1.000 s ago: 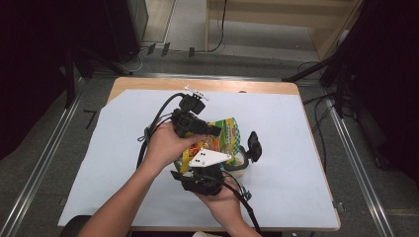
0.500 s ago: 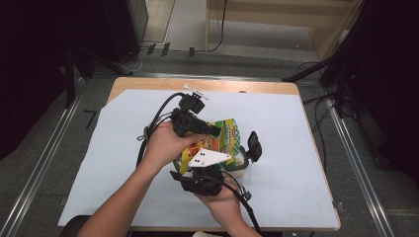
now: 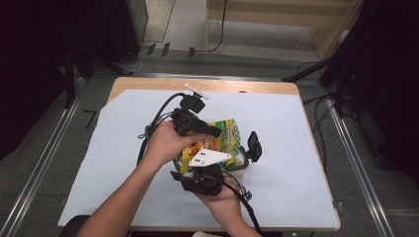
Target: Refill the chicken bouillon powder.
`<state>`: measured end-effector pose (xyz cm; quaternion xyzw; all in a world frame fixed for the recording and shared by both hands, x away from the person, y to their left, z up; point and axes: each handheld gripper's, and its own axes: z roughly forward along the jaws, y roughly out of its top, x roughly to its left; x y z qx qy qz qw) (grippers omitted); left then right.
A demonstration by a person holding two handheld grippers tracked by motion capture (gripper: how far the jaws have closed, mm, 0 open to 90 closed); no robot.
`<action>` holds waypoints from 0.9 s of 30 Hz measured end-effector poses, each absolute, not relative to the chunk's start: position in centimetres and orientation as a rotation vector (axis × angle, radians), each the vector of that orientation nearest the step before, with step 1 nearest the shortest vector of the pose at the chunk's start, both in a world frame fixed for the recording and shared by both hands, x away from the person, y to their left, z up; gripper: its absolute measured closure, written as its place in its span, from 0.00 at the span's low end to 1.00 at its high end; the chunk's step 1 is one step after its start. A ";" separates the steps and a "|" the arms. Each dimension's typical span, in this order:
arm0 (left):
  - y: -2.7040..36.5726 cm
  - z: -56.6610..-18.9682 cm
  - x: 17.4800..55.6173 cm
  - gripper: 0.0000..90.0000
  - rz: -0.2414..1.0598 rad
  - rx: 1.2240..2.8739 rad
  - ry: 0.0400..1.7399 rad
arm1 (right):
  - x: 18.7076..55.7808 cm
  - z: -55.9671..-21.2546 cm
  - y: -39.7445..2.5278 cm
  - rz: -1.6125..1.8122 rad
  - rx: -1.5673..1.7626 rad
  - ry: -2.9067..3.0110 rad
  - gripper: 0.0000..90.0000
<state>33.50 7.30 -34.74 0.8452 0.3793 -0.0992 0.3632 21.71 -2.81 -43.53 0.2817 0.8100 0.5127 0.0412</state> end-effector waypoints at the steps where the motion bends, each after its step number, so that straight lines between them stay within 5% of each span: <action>1: 7.3 -34.8 33.6 0.91 -0.262 2.174 0.975 | 21.7 -43.6 -2.9 1.567 0.858 2.482 0.74; 27: 6.7 -34.5 34.6 0.90 -0.235 2.190 0.967 | 22.8 -43.4 -3.0 1.561 0.902 2.459 0.71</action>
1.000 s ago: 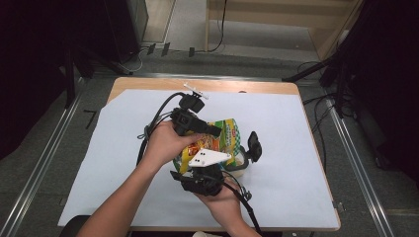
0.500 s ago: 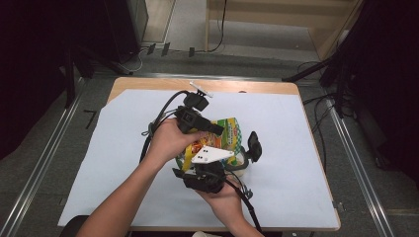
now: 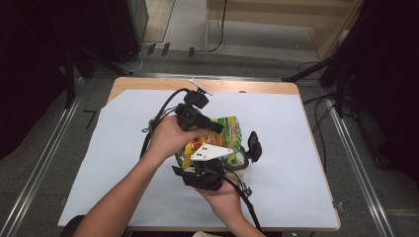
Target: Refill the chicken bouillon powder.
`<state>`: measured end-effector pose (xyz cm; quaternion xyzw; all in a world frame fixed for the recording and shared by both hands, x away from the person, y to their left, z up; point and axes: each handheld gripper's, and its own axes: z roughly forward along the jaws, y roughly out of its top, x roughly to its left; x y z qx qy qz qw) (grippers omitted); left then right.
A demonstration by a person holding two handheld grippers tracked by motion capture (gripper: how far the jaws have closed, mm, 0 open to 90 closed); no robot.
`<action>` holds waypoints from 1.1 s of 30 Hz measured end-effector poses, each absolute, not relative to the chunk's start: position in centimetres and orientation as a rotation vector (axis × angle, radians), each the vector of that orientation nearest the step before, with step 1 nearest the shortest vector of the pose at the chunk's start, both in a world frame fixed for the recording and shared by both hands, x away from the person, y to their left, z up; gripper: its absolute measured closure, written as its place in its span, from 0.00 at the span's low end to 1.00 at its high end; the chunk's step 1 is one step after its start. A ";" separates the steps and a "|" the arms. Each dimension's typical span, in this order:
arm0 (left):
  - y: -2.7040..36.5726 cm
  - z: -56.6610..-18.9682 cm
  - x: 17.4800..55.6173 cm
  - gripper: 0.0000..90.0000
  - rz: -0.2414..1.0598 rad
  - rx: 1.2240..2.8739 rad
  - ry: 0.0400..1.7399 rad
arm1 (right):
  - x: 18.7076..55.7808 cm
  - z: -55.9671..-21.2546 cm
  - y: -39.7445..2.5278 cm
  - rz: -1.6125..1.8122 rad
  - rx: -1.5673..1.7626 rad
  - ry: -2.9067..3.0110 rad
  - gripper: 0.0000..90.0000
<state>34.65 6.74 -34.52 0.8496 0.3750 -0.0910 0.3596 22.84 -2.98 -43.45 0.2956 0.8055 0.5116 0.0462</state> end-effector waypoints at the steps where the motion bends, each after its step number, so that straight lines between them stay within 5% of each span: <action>1: 6.7 -34.6 34.7 0.91 -0.236 2.193 0.967 | 22.8 -43.5 -3.0 1.554 0.897 2.457 0.71; 33: 6.8 -34.5 33.7 0.92 -0.211 2.193 0.964 | 22.3 -43.7 -2.9 1.567 0.875 2.442 0.72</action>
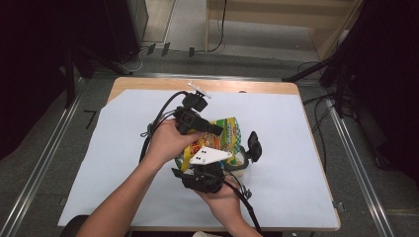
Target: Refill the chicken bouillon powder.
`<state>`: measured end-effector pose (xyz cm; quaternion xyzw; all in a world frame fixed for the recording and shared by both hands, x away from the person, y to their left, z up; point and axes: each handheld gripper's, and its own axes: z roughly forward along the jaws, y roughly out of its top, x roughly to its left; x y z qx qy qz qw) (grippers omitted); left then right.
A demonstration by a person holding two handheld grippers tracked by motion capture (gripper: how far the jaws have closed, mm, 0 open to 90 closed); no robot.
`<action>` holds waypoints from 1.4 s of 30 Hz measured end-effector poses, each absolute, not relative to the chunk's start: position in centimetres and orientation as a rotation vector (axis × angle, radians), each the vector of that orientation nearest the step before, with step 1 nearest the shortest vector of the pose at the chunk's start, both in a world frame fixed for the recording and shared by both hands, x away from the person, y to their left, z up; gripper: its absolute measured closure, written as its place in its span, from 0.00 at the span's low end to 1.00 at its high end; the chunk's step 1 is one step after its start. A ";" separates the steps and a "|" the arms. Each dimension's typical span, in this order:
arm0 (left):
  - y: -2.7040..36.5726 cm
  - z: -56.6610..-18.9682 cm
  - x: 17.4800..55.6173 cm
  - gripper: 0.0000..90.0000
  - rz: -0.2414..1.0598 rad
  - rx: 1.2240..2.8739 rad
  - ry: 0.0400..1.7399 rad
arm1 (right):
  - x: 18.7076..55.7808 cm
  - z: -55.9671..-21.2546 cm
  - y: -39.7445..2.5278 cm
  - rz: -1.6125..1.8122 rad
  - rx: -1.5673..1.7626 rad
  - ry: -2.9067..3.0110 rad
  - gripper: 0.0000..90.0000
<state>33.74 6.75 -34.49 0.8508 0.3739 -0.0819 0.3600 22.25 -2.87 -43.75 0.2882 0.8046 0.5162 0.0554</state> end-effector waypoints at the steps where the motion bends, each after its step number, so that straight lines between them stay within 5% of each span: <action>1: 6.7 -34.5 33.7 0.92 -0.207 2.191 0.963 | 22.2 -43.8 -2.9 1.567 0.876 2.443 0.72; 42: 6.8 -34.1 33.5 0.92 -0.174 2.197 0.990 | 22.0 -43.2 -2.8 1.585 0.881 2.457 0.74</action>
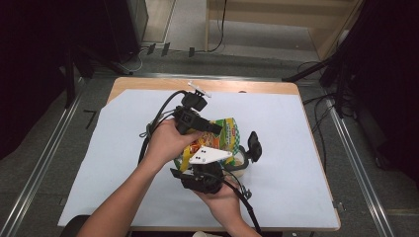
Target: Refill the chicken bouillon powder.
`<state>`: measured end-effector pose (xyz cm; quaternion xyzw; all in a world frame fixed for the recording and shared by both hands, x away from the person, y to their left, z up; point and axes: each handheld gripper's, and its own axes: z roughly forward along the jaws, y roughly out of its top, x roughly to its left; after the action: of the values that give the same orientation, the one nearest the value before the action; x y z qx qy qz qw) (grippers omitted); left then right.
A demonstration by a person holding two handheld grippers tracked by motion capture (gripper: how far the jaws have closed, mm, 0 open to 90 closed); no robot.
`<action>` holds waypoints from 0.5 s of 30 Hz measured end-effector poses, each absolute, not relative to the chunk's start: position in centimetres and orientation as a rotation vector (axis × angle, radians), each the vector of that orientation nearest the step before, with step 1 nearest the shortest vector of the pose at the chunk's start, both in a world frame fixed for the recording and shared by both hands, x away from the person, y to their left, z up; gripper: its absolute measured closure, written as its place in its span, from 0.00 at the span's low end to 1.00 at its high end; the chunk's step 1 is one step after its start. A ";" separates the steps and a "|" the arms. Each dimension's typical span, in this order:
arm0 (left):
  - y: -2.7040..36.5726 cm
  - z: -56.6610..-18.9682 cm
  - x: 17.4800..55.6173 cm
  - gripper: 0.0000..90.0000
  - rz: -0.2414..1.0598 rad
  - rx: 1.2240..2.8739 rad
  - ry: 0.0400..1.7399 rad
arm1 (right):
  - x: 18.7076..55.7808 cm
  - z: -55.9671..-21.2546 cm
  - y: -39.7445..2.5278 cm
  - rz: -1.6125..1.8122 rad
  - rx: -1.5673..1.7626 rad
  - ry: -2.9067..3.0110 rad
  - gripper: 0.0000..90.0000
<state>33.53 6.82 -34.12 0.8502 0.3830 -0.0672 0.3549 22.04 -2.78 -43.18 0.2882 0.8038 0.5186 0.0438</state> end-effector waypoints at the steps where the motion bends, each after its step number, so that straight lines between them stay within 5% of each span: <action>1: 6.8 -34.2 33.5 0.92 -0.173 2.198 0.989 | 22.0 -43.2 -2.8 1.586 0.885 2.456 0.73; 15: 6.8 -34.3 33.6 0.92 -0.193 2.193 0.991 | 22.0 -43.2 -2.8 1.578 0.880 2.460 0.73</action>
<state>33.62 6.83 -34.25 0.8490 0.3835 -0.0746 0.3558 21.96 -2.77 -43.23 0.2881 0.8051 0.5166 0.0447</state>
